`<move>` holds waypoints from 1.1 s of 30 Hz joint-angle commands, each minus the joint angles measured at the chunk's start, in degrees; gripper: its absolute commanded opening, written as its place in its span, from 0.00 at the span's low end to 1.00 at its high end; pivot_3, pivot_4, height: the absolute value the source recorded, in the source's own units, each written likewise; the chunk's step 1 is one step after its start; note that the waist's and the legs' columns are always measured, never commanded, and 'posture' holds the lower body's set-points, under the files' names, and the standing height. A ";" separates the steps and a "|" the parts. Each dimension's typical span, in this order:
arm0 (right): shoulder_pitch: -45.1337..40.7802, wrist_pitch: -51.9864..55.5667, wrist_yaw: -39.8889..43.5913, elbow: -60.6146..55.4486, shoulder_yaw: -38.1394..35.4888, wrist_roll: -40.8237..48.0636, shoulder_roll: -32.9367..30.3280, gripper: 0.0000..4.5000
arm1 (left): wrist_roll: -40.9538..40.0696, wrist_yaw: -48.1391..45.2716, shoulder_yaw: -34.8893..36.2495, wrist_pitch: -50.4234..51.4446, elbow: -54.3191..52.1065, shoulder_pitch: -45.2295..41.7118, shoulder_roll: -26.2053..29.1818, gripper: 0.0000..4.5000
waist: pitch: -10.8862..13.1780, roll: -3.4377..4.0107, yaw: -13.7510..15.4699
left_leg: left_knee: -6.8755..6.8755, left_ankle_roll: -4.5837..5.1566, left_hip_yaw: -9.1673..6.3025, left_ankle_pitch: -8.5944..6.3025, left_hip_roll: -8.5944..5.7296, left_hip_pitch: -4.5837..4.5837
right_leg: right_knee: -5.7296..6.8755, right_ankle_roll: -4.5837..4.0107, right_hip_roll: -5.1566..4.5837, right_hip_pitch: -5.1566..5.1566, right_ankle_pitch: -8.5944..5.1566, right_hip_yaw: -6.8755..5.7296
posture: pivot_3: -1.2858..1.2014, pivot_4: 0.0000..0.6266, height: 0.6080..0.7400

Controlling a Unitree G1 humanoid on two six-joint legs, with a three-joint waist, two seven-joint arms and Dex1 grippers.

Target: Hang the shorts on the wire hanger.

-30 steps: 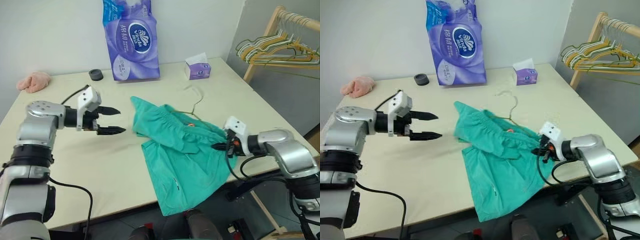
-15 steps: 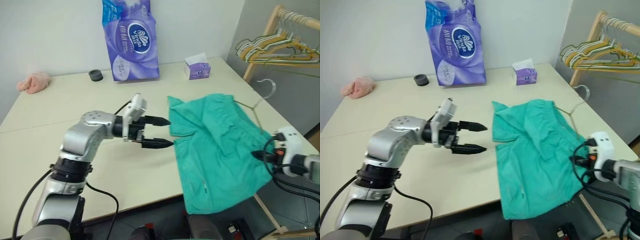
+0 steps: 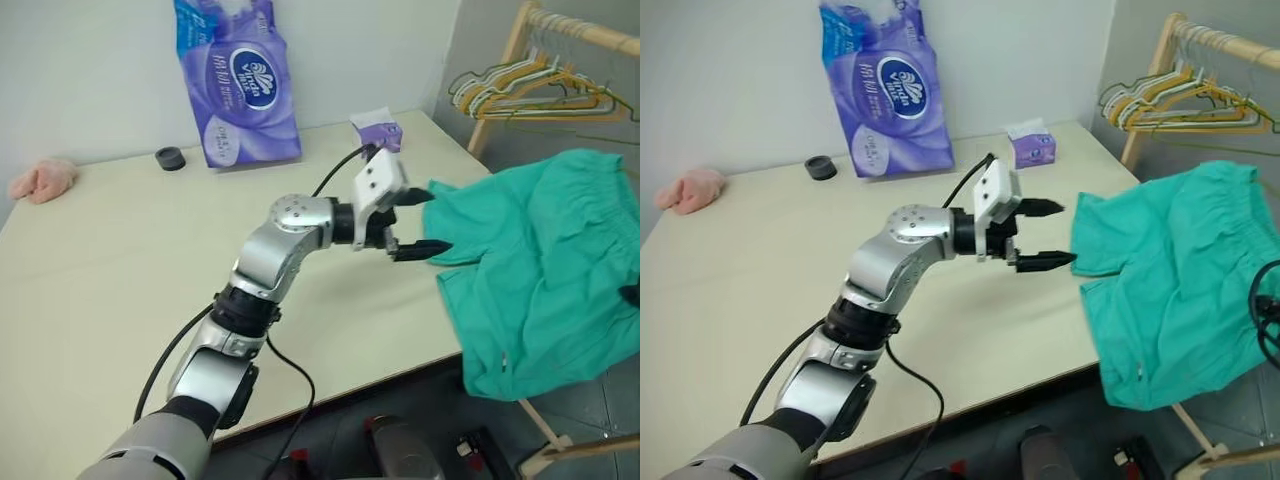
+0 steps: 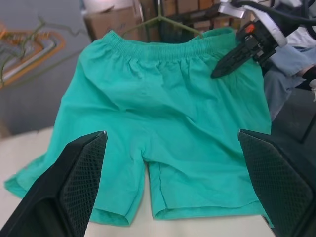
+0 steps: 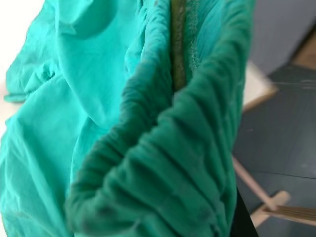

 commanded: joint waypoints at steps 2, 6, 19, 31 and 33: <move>-9.62 -0.44 -5.55 6.19 0.15 -3.27 -3.91 0.00 | 2.17 3.24 0.01 -3.91 3.42 -5.16 -3.44 1.00 | 0.10 0.11 -1.32 | -0.03 0.07 0.00 -0.04 0.00 0.01 | -0.10 0.02 0.00 0.04 -0.01 -0.01 | 0.32 0.22 1.00; -17.55 -2.90 -9.91 13.55 1.85 -5.63 -5.01 0.00 | 2.36 2.88 -0.22 -5.29 6.86 -9.11 -6.37 1.00 | 0.23 0.19 -2.49 | -0.12 0.15 0.04 -0.09 0.00 0.01 | -0.29 0.03 -0.01 0.09 -0.01 0.01 | 0.32 0.22 1.00; -39.81 -30.75 -10.12 62.30 25.01 -13.37 -16.74 0.00 | 3.34 6.87 3.41 -12.27 21.02 -21.35 -11.94 1.00 | 2.45 0.85 -3.69 | -0.34 0.60 0.49 -0.37 -0.12 0.73 | -0.65 0.58 -0.13 0.88 -0.24 0.38 | 0.35 0.25 1.00; -43.57 -34.25 -6.86 71.36 28.91 -13.05 -15.65 0.00 | 1.60 2.39 2.59 -8.72 19.98 -20.87 -13.54 1.00 | 2.56 0.70 -4.09 | -0.84 0.49 1.63 -0.42 -0.14 1.42 | -0.69 1.09 -0.11 0.97 -0.40 1.51 | 0.35 0.23 1.00; -43.50 -34.10 -7.24 70.95 27.99 -12.39 -15.52 0.00 | 1.49 2.29 2.79 -8.40 20.03 -20.89 -13.81 1.00 | 2.56 0.71 -4.09 | -0.84 0.48 1.63 -0.42 -0.14 1.43 | -0.69 1.10 -0.11 0.97 -0.40 1.51 | 0.35 0.22 1.00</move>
